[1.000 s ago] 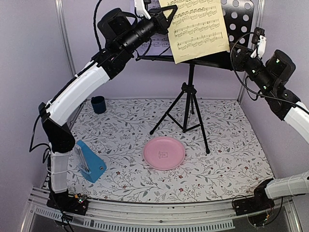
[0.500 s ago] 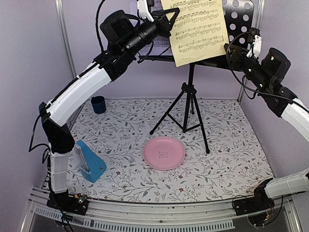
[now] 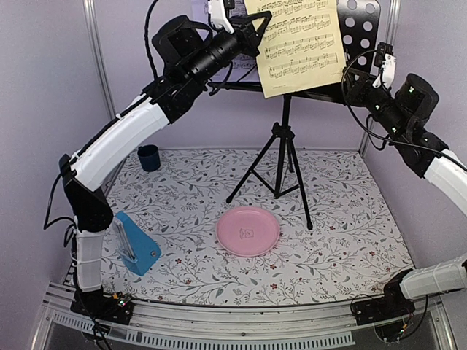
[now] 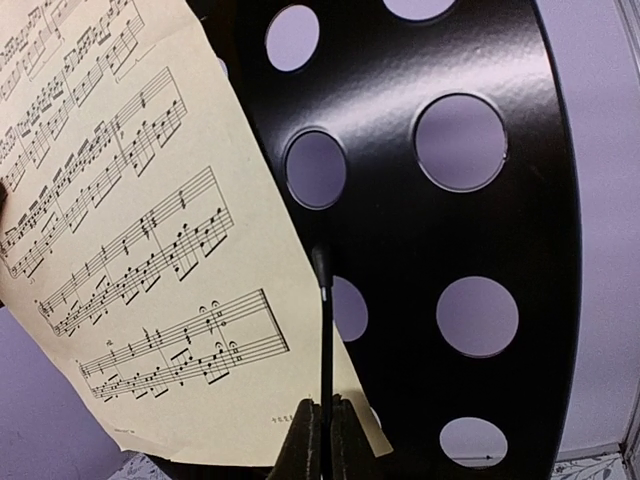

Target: Set up the instrument practice props

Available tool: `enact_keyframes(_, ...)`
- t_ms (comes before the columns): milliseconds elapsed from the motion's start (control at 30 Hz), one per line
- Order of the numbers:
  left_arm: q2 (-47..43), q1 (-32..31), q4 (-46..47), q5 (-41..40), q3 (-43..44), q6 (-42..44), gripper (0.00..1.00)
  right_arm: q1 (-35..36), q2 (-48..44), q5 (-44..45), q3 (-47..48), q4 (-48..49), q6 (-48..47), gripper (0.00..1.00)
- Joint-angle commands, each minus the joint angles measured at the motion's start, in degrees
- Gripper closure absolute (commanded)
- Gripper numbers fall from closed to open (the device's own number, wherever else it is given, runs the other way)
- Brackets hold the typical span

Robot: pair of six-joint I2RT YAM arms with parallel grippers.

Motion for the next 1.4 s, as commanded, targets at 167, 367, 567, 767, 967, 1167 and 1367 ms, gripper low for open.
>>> enact_keyframes(167, 2.9, -0.5, 3.1, 3.7, 3.3, 2.4, 1.00, 0.0, -1.2, -7.7, -2.1, 5.8, -4.5, 1.00)
enact_keyframes(367, 4.6, -0.5, 5.4, 6.0, 4.4, 1.8, 1.00, 0.0, -1.4, -10.0, -2.8, 7.1, -6.3, 1.00)
enact_keyframes(567, 6.5, -0.5, 7.3, 9.8, 5.8, 0.5, 1.00, 0.1, -0.8, -12.0, -2.4, 7.1, -7.5, 1.00)
enact_keyframes(767, 8.0, -0.5, 9.0, 11.9, 6.5, 0.9, 1.00, 0.1, -0.2, -14.0, -1.9, 6.8, -8.1, 1.00)
enact_keyframes(967, 7.4, -0.6, 9.2, 11.6, 5.9, 0.6, 0.79, 0.2, -0.2, -13.3, -1.8, 6.6, -8.3, 1.00)
enact_keyframes(1167, 2.9, -0.6, 8.8, 8.1, -0.9, 0.1, 0.49, 0.1, -0.6, -11.7, -2.0, 6.4, -8.0, 1.00)
enact_keyframes(1367, 1.2, -0.5, 8.1, 6.3, -4.1, -0.3, 0.42, 0.1, -0.8, -10.4, -2.1, 6.5, -7.8, 0.88)
